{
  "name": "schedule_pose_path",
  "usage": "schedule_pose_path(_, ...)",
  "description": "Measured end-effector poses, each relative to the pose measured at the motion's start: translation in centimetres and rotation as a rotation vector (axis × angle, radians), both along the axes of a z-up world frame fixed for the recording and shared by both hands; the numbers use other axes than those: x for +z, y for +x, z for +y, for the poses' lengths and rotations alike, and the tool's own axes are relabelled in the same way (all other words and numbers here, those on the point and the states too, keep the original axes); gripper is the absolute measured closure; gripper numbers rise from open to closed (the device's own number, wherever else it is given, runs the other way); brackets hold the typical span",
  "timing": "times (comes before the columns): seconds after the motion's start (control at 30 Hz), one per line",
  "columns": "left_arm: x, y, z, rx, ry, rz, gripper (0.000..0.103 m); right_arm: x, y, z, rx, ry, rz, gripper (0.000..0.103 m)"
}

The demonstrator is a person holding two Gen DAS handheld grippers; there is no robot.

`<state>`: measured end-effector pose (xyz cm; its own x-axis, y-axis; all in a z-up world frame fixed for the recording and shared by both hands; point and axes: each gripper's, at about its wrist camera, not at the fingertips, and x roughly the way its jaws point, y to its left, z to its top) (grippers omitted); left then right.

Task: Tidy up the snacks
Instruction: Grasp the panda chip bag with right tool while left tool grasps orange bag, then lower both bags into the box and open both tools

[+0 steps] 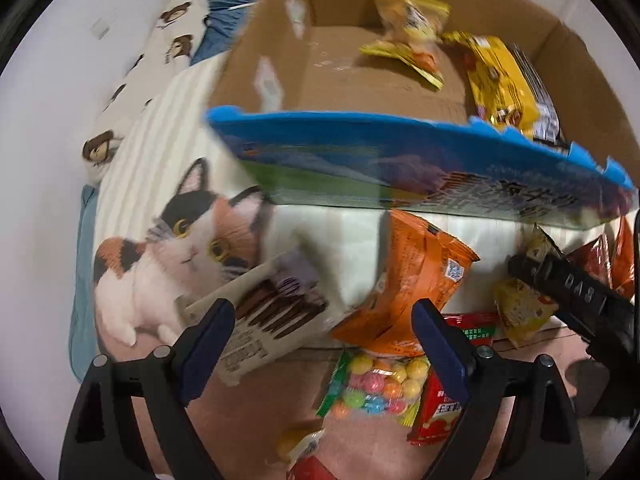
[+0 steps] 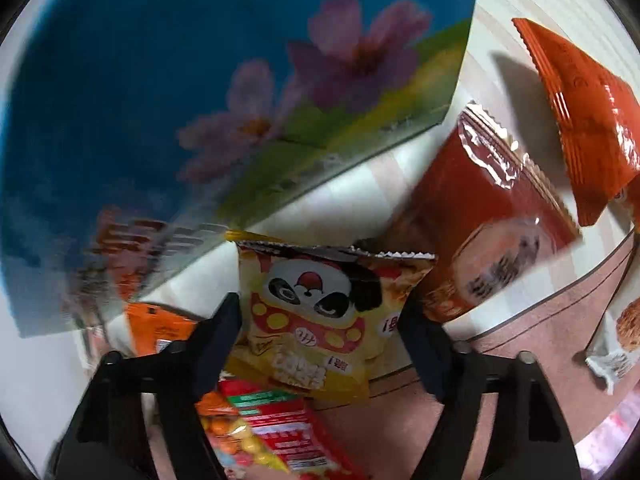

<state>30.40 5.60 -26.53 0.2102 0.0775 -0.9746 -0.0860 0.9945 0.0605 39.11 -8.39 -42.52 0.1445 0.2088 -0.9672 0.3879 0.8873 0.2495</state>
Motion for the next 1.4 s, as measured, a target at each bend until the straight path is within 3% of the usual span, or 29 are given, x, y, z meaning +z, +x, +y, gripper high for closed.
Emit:
schedule_pose_path(0.07, -0.9, 0.7, -1.1, -0.045, -0.008, 0.02, 0.013, 0.2, -0.3, 0.4, 0.059, -0.03, -0.004, 0.04)
schedule_pose_path(0.3, -4.5, 2.7, -4.5, -0.18, -0.005, 0.086, 0.015, 0.3, -1.7, 0.4, 0.265, -0.129, 0.054, 0.04)
schedule_pose_path(0.33, -4.7, 2.9, -4.7, -0.185, -0.016, 0.089, 0.033, 0.2, -1.8, 0.5, 0.273, -0.128, 0.053, 0.04)
schedule_pose_path(0.4, -5.2, 3.0, -4.7, -0.168, -0.072, 0.112, 0.056, -0.1, -1.7, 0.7, 0.284, -0.137, 0.06, 0.04)
schedule_pose_path(0.57, -5.0, 1.9, -2.8, -0.065, -0.12, 0.122, 0.057, -0.3, -1.9, 1.3, 0.3, -0.146, 0.061, 0.04)
schedule_pose_path(0.7, -5.3, -0.9, -0.8, 0.012, -0.156, 0.159, 0.058, -0.8, -4.5, 1.6, 0.35, -0.136, 0.081, 0.041)
schedule_pose_path(1.0, -7.3, -5.7, 0.3, 0.008, -0.12, 0.173, 0.055, -2.1, -8.0, 2.8, 0.47, -0.158, 0.135, 0.039)
schedule_pose_path(1.03, -7.6, -5.9, 0.4, 0.003, -0.118, 0.173, 0.053, -2.2, -8.0, 3.0, 0.457, -0.153, 0.132, 0.038)
schedule_pose_path(1.1, -8.5, -6.4, 0.5, 0.001, -0.122, 0.184, 0.052, -2.5, -7.8, 3.0, 0.43, -0.121, 0.129, 0.018)
schedule_pose_path(1.13, -9.0, -6.8, 0.3, 0.0, -0.122, 0.188, 0.052, -2.4, -7.8, 2.7, 0.404, -0.095, 0.127, 0.014)
schedule_pose_path(1.4, -9.9, -7.7, -0.1, -0.002, -0.107, 0.17, 0.052, -2.7, -9.2, 0.9, 0.257, -0.104, 0.107, 0.012)
